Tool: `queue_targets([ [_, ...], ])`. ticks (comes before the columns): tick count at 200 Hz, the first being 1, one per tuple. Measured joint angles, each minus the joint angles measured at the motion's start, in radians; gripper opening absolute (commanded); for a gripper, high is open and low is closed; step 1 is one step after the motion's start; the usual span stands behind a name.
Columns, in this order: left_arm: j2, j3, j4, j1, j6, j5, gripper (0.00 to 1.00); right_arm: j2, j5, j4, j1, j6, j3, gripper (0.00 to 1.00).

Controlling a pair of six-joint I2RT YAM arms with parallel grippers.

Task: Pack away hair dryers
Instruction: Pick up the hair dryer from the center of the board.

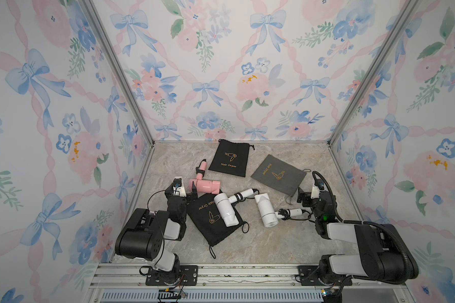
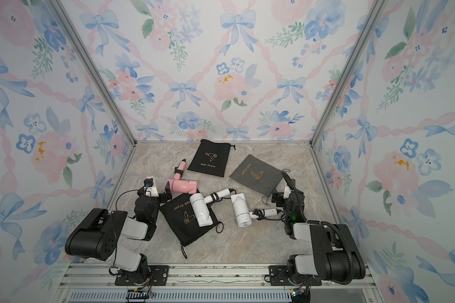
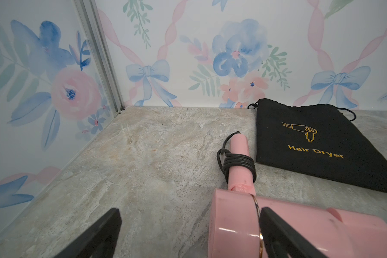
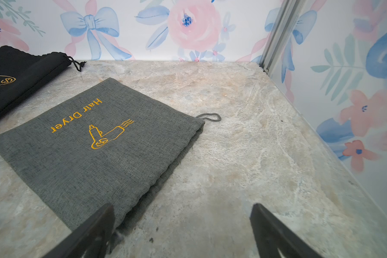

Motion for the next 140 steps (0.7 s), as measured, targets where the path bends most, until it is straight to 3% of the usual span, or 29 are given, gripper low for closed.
queue_targets([
  [111,0.0,0.002,-0.002,-0.003,0.0,-0.006,0.98,-0.005,0.038,-0.015,0.014,0.0,0.003,0.97],
  [126,-0.011,0.013,-0.034,-0.003,0.0,-0.013,0.98,-0.053,0.15,-0.191,0.065,0.007,0.069,0.97],
  [140,-0.064,0.08,-0.185,-0.002,-0.002,-0.015,0.98,-0.088,0.23,-0.419,0.101,0.029,0.222,0.97],
])
